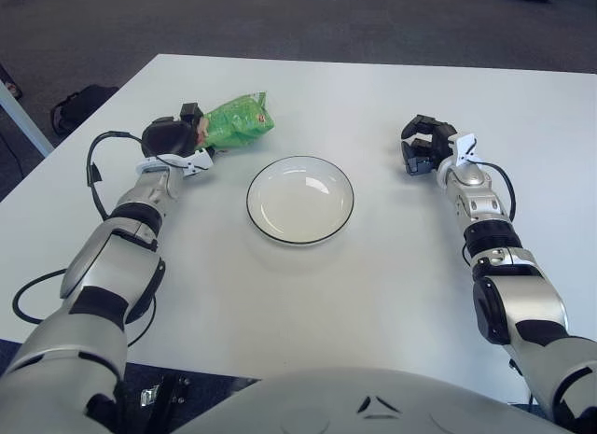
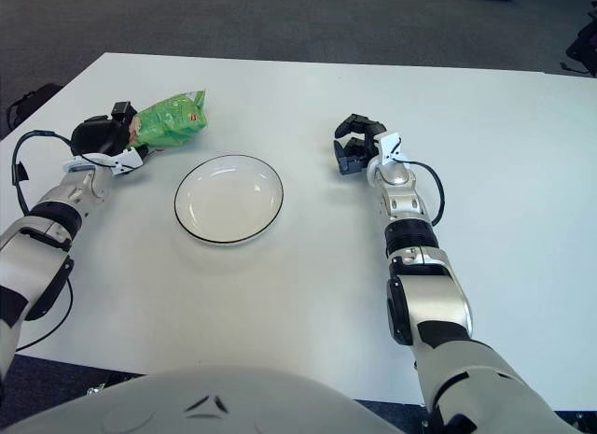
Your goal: Put the snack into the plate.
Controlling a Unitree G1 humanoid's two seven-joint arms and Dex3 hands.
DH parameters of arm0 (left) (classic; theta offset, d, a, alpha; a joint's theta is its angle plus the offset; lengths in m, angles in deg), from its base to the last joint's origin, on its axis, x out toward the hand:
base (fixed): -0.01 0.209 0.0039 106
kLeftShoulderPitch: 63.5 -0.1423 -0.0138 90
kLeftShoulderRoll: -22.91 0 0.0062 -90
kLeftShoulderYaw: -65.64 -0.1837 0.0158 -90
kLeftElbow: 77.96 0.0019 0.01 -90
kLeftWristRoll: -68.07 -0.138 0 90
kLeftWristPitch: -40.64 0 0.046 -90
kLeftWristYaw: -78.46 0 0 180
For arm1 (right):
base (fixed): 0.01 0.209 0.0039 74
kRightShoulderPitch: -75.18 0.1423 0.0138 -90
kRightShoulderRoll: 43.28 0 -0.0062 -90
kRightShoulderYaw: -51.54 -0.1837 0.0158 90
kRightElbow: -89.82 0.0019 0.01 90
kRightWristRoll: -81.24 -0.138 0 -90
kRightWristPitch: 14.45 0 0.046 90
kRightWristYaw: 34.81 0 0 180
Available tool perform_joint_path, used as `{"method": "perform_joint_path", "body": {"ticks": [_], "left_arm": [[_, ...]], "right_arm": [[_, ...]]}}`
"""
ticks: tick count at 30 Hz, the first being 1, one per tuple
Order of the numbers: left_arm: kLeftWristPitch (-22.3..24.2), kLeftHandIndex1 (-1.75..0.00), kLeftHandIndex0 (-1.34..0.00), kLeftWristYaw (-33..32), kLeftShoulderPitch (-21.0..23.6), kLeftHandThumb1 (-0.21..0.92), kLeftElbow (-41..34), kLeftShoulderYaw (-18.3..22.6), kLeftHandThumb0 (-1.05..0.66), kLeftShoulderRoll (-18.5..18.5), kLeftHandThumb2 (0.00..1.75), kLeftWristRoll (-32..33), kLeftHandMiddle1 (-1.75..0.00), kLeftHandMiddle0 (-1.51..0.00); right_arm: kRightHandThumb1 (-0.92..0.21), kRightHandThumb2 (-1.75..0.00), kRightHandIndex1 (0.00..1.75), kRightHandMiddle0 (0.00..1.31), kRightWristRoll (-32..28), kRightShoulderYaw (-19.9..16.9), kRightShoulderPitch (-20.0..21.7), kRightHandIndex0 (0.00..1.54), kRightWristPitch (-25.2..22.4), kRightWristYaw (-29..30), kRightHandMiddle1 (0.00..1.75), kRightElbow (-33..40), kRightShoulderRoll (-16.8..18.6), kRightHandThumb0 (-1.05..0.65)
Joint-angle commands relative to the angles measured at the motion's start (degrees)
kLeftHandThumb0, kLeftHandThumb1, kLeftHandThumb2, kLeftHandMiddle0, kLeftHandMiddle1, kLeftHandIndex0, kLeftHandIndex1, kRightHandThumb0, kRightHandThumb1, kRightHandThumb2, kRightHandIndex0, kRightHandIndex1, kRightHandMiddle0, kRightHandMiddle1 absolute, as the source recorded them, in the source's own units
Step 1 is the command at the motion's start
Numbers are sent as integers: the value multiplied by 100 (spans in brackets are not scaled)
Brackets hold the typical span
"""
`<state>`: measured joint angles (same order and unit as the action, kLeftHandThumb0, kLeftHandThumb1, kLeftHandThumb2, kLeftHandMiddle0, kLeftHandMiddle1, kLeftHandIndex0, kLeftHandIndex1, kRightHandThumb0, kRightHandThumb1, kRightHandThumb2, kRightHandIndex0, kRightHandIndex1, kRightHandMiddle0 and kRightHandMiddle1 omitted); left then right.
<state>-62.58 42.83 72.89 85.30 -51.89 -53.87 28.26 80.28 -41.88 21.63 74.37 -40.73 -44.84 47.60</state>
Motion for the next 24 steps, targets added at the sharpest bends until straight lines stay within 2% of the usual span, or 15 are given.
{"method": "perform_joint_path", "body": {"ticks": [1, 8, 13, 20, 24], "left_arm": [[-44, -175, -56, 112, -322, 10, 197, -182, 0, -95, 154, -169, -164, -81], [-8, -175, -59, 63, -229, 5, -33, -251, 0, -149, 157, -170, -158, -86], [-97, -175, -61, -68, -285, 2, -221, -201, 0, -183, 159, -94, -155, -90], [-144, -175, -62, -125, -274, 1, -616, -228, 0, -139, 161, -153, -157, -90], [-330, -175, -63, -193, -366, 1, -1069, -130, 0, -64, 161, -105, -158, -89]], "right_arm": [[-9, -152, 175, 67, 65, -13, -487, 77, -343, 186, 154, -312, 130, -1], [-10, -151, 175, 65, 341, 114, -532, 77, 142, 729, 156, -388, 191, -1], [-8, -154, 175, 66, 508, 235, -518, 78, 418, 870, 157, -537, 192, -1], [-6, -157, 175, 67, 537, 256, -477, 79, 458, 837, 159, -655, 216, -1], [-5, -158, 175, 66, 461, 195, -457, 80, 375, 806, 161, -676, 237, -1]]}}
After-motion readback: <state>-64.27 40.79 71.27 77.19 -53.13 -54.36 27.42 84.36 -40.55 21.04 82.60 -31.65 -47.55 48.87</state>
